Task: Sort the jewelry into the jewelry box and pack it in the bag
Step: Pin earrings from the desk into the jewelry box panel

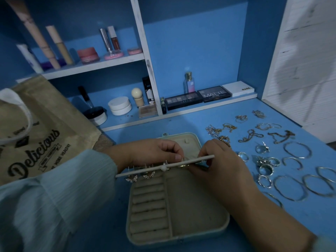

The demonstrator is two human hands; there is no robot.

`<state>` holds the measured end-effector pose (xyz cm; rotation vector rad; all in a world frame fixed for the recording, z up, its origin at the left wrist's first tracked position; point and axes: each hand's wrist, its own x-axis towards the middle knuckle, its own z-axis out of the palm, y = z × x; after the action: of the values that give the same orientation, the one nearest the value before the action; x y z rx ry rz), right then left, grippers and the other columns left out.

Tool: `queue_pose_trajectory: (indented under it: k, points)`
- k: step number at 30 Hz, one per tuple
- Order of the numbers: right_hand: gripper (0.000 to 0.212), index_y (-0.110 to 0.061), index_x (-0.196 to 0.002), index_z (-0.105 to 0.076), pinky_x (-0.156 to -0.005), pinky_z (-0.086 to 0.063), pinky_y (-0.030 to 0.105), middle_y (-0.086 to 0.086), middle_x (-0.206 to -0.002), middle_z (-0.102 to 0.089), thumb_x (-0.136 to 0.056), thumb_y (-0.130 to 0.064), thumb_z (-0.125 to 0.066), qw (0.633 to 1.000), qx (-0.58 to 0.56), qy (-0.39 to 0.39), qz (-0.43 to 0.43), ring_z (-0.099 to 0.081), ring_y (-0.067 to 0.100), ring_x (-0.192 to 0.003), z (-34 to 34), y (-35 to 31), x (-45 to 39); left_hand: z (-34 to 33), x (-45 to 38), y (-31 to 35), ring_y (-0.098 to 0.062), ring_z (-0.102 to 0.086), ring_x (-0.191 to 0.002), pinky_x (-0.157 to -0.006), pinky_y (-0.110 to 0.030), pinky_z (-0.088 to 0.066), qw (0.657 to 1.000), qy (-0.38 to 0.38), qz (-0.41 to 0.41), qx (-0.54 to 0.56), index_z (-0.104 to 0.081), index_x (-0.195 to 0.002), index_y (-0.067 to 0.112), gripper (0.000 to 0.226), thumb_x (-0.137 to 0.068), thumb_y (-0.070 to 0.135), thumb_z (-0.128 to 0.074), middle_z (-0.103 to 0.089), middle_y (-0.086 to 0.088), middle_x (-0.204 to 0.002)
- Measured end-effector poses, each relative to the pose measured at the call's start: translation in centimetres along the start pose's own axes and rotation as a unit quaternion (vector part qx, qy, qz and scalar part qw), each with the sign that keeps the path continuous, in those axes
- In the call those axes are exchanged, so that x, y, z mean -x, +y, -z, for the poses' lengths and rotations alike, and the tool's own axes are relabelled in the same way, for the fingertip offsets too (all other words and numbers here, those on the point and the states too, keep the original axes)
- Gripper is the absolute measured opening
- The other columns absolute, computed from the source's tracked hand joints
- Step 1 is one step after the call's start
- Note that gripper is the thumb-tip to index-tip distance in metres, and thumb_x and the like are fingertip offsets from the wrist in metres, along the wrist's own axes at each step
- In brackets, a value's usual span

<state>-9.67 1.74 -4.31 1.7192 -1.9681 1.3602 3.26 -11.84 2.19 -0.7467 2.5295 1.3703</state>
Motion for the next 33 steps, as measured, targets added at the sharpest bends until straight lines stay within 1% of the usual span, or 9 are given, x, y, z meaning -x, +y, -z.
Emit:
queue_pose_trajectory:
  k: [3, 5, 8, 11, 13, 16, 21, 28, 33]
  points:
    - [0.044, -0.023, -0.065, -0.038, -0.049, -0.018, 0.011, -0.015, -0.065, -0.032, -0.061, -0.029, -0.081, 1.0, 0.001, -0.01, -0.004, -0.031, 0.004, -0.053, -0.02, 0.08, 0.06, -0.02, 0.06, -0.06, 0.009, -0.056, -0.072, -0.073, -0.009, -0.043, 1.0, 0.004, 0.005, -0.001, -0.061, -0.087, 0.026, 0.013, -0.092, 0.017, -0.054, -0.063, 0.024, -0.073]
    - [0.04, -0.024, -0.066, -0.037, -0.049, -0.019, 0.011, -0.016, -0.064, -0.029, -0.065, -0.035, -0.075, 1.0, -0.009, -0.012, -0.006, -0.03, 0.001, -0.054, 0.01, 0.0, -0.02, 0.01, 0.07, -0.16, 0.007, -0.056, -0.072, -0.075, -0.012, -0.043, 1.0, 0.009, 0.011, -0.002, -0.061, -0.086, 0.028, 0.013, -0.092, 0.018, -0.055, -0.064, 0.023, -0.074]
    - [0.032, -0.022, -0.064, -0.041, -0.048, -0.021, 0.011, -0.013, -0.065, -0.035, -0.068, -0.047, -0.061, 1.0, -0.007, -0.007, -0.004, -0.033, 0.006, -0.054, 0.09, -0.06, -0.03, 0.07, 0.11, -0.14, 0.007, -0.057, -0.073, -0.078, -0.016, -0.042, 1.0, 0.014, 0.019, -0.005, -0.063, -0.084, 0.03, 0.014, -0.091, 0.02, -0.056, -0.064, 0.023, -0.075]
    - [0.034, -0.021, -0.064, -0.042, -0.048, -0.022, 0.011, -0.011, -0.065, -0.037, -0.066, -0.04, -0.071, 1.0, -0.013, -0.011, -0.012, -0.033, 0.006, -0.054, 0.07, -0.11, -0.01, 0.14, 0.26, 0.06, 0.008, -0.057, -0.071, -0.074, -0.011, -0.043, 0.999, 0.02, 0.036, -0.016, -0.064, -0.083, 0.032, 0.013, -0.09, 0.023, -0.057, -0.065, 0.023, -0.074]
    - [0.034, -0.02, -0.064, -0.043, -0.048, -0.021, 0.011, -0.011, -0.065, -0.037, -0.066, -0.043, -0.068, 1.0, -0.009, -0.007, -0.011, -0.032, 0.004, -0.054, 0.11, -0.17, -0.05, 0.15, 0.31, 0.17, 0.008, -0.057, -0.071, -0.073, -0.008, -0.045, 0.998, 0.024, 0.045, -0.029, -0.065, -0.083, 0.033, 0.012, -0.09, 0.026, -0.058, -0.066, 0.023, -0.074]
    - [0.034, -0.018, -0.063, -0.044, -0.048, -0.021, 0.01, -0.011, -0.065, -0.037, -0.066, -0.041, -0.069, 1.0, -0.007, -0.004, -0.005, -0.034, 0.009, -0.054, 0.14, -0.14, -0.1, 0.15, 0.33, 0.2, 0.005, -0.058, -0.074, -0.079, -0.013, -0.046, 0.998, 0.026, 0.056, -0.029, -0.066, -0.083, 0.033, 0.011, -0.089, 0.029, -0.058, -0.067, 0.02, -0.077]
    - [0.03, -0.024, -0.064, -0.038, -0.048, -0.023, 0.012, -0.011, -0.065, -0.037, -0.067, -0.052, -0.049, 1.0, -0.024, -0.003, -0.013, -0.036, 0.01, -0.055, 0.21, -0.27, -0.13, 0.09, 0.45, 0.18, 0.01, -0.058, -0.071, -0.079, -0.016, -0.042, 0.998, 0.025, 0.058, -0.021, -0.066, -0.082, 0.033, 0.012, -0.089, 0.028, -0.058, -0.066, 0.023, -0.075]
    - [0.032, -0.022, -0.065, -0.041, -0.048, -0.025, 0.016, -0.01, -0.066, -0.038, -0.069, -0.052, -0.05, 1.0, -0.023, -0.015, -0.007, -0.038, 0.012, -0.057, 0.18, -0.14, -0.13, 0.29, 0.59, 0.37, 0.013, -0.058, -0.069, -0.08, -0.018, -0.041, 0.997, 0.03, 0.064, -0.032, -0.068, -0.081, 0.034, 0.011, -0.087, 0.03, -0.06, -0.066, 0.025, -0.073]
    - [0.031, -0.023, -0.067, -0.04, -0.049, -0.027, 0.017, -0.014, -0.066, -0.034, -0.066, -0.046, -0.06, 0.999, -0.027, -0.031, -0.023, -0.038, 0.013, -0.059, 0.16, -0.15, -0.13, 0.35, 0.58, 0.75, 0.013, -0.057, -0.068, -0.076, -0.013, -0.04, 0.997, 0.03, 0.061, -0.042, -0.068, -0.081, 0.033, 0.012, -0.088, 0.026, -0.061, -0.066, 0.025, -0.071]
